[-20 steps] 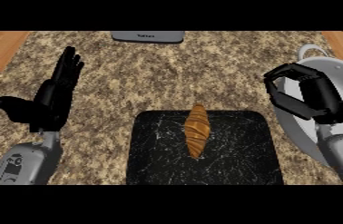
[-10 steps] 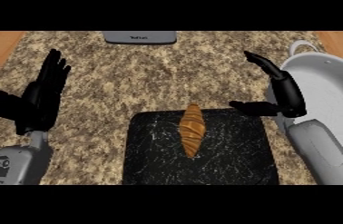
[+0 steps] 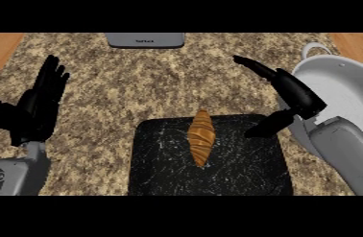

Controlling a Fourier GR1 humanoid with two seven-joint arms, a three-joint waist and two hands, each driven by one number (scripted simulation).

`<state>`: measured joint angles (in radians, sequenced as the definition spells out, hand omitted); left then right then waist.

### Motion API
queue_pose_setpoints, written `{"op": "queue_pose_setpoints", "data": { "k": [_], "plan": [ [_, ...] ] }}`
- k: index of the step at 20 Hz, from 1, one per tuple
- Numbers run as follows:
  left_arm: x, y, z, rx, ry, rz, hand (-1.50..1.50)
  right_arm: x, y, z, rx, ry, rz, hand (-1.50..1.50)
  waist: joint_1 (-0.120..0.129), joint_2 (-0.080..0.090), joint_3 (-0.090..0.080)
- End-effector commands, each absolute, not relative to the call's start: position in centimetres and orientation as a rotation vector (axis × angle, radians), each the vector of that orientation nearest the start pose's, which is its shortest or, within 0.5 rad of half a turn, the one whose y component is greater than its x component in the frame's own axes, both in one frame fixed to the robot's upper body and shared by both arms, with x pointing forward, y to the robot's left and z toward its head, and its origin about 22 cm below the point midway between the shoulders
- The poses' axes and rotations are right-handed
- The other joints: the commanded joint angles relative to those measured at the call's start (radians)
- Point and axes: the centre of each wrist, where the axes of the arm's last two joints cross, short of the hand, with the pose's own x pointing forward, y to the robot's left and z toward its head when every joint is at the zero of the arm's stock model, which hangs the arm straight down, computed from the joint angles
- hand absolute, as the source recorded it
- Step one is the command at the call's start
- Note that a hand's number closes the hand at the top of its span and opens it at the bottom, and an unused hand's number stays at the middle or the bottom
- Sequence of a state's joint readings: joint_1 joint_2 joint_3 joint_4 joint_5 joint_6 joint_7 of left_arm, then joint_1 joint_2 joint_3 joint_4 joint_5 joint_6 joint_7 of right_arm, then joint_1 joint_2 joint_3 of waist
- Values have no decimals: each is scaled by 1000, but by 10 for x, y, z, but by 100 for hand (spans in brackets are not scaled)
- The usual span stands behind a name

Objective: Pick the croissant from the tray and place it in the pot

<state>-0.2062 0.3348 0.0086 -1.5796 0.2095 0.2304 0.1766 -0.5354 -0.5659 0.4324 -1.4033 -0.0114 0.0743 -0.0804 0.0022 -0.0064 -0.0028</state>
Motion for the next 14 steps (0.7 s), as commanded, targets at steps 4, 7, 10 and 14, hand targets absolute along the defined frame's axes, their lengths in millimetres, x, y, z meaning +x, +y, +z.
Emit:
{"op": "queue_pose_setpoints", "data": {
  "k": [4,7,10,14],
  "plan": [
    [288,286,82,220,-1617,52,0,323,-177,146,-205,-1468,1344,-150,0,1,1],
    [302,281,91,188,-1608,55,0,319,-137,134,-202,-1360,1419,-150,2,6,1],
    [286,283,76,210,-1608,66,0,312,-114,152,-197,-1305,1422,-150,5,4,1],
    [282,285,72,203,-1615,55,0,313,-115,138,-150,-1323,1381,-150,1,6,3]
  ]
}}
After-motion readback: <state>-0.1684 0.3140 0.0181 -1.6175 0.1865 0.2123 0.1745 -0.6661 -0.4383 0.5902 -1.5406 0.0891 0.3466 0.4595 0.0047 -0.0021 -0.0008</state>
